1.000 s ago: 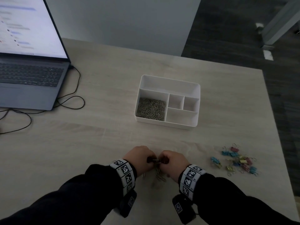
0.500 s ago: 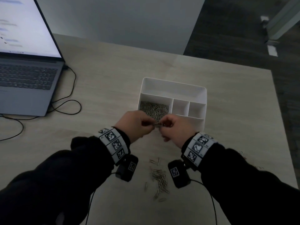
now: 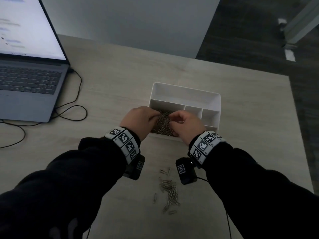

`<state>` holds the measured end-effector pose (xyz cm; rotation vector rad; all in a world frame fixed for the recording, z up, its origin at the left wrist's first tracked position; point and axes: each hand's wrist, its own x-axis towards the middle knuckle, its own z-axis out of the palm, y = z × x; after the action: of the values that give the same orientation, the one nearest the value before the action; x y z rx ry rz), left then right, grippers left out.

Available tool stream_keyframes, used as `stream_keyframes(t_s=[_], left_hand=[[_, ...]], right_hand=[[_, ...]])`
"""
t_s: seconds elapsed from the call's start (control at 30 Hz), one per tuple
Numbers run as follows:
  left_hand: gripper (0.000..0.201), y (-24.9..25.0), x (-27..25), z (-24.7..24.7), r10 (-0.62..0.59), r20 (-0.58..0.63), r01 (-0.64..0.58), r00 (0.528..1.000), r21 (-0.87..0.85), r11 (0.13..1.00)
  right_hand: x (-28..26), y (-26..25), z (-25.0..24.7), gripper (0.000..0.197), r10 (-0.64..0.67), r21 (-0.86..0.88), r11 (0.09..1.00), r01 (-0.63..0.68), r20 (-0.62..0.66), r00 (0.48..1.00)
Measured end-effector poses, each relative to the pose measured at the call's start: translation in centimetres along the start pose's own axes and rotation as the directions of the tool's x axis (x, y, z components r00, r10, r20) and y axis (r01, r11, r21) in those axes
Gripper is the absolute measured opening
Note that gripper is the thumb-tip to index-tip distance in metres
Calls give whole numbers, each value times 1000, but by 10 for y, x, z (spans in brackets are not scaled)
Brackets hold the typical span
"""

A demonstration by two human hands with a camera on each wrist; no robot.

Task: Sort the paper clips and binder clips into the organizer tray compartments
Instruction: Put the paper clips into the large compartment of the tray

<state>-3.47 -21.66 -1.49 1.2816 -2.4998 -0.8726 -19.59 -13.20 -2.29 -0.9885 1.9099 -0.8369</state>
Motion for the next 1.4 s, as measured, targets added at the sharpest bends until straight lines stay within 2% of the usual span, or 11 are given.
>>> stream_keyframes(t_s=[0.13, 0.27, 0.47, 0.53, 0.7, 0.83, 0.97, 1.07, 1.13, 1.27, 1.4], left_hand=[[17, 1, -24, 1, 12, -14, -12, 1000, -59, 998], [20, 0, -57, 21, 8, 161, -2, 987, -41, 999], [56, 3, -110, 61, -71, 467, -44, 882, 230, 972], [60, 7, -128, 70, -71, 490, -85, 869, 290, 953], [74, 7, -160, 86, -18, 509, -164, 861, 309, 937], [70, 4, -175, 91, 34, 512, -194, 858, 262, 945], [71, -3, -177, 87, -13, 460, -114, 888, 247, 962], [83, -8, -176, 84, -40, 464, -100, 885, 273, 957], [80, -5, -174, 85, -50, 477, -86, 877, 259, 962], [53, 5, -175, 92, -19, 455, -68, 890, 174, 982], [47, 6, -179, 97, -5, 446, -56, 895, 122, 991]], right_hand=[[-26, 5, -14, 11, -23, -42, 999, 24, 20, 1000], [-56, 36, -16, 12, 10, -197, 980, 8, 90, 996], [-99, 83, 5, 61, 39, -621, 747, 236, 396, 917], [-111, 86, 15, 63, 42, -675, 677, 294, 434, 900], [-140, 89, 27, 66, 0, -681, 628, 377, 484, 875], [-156, 100, 26, 68, -21, -645, 644, 411, 522, 853], [-161, 105, 16, 62, -39, -628, 695, 350, 453, 891], [-163, 110, 12, 81, -1, -659, 689, 301, 414, 910], [-165, 112, 16, 84, 17, -658, 695, 289, 416, 909], [-167, 114, 26, 65, 11, -611, 743, 273, 419, 908], [-168, 114, 28, 48, -23, -553, 789, 266, 407, 913]])
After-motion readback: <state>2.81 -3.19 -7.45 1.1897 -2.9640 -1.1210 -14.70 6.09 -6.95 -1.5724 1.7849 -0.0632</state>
